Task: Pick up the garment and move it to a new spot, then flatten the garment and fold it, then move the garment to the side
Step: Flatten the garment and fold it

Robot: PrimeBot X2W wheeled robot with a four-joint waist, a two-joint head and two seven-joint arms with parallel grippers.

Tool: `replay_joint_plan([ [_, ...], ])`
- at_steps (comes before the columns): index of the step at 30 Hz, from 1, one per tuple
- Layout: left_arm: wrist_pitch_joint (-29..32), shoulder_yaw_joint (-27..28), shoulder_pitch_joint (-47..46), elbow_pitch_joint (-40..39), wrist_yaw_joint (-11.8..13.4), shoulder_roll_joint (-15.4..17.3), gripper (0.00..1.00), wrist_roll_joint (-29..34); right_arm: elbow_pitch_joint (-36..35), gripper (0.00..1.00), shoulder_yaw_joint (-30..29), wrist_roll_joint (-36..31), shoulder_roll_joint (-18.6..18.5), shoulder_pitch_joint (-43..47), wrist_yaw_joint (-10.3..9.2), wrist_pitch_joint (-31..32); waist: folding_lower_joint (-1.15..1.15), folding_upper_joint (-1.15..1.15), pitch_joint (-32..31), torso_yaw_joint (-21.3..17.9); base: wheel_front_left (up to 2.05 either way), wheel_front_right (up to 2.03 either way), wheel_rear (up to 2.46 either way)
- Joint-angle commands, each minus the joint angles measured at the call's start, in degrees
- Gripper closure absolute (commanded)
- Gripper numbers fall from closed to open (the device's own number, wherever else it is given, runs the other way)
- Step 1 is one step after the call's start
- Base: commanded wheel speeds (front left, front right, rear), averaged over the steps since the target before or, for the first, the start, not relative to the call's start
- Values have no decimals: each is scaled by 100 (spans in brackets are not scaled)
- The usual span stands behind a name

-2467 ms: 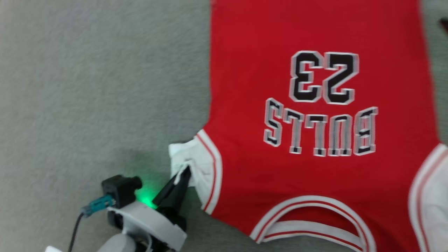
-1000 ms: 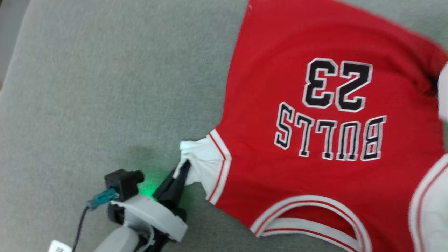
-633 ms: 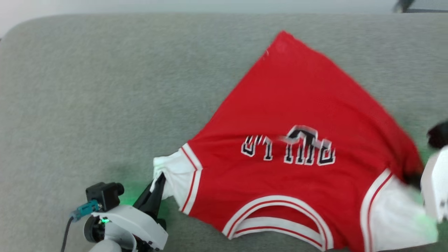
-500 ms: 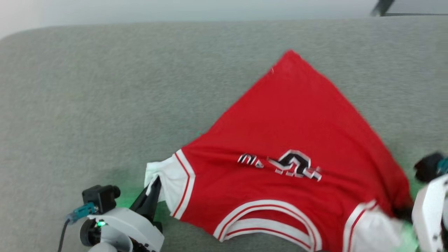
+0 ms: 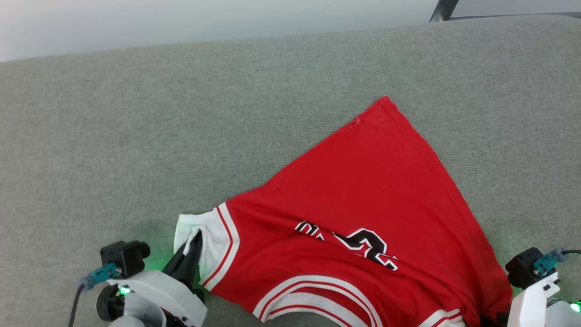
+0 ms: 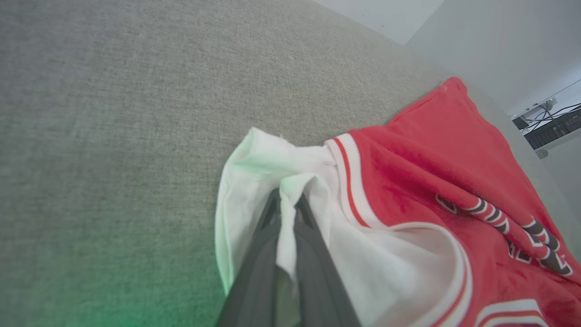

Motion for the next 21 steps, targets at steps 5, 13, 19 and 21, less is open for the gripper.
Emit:
replay_joint_plan([
  [5, -22, -34, -19, -14, 9, -21, 100, 37, -452, 0, -483, 86, -13, -102, -18, 87, 0, 0, 7, 86, 0, 0, 0],
  [13, -82, -114, -154, -79, 19, -136, 100, 129, -1137, 0, -1194, 44, -3, -1030, -15, 463, 0, 0, 210, 402, 0, 0, 0],
  [19, -74, -209, -398, -47, -67, -256, 100, 217, -525, 0, -1027, -289, 434, -2501, -15, 315, 0, 0, 528, 749, 0, 0, 0],
  [21, -72, -253, -504, -7, -95, -337, 100, 229, -120, 0, -812, -452, 503, -2965, -16, 247, 0, 0, 639, 882, 0, 0, 0],
])
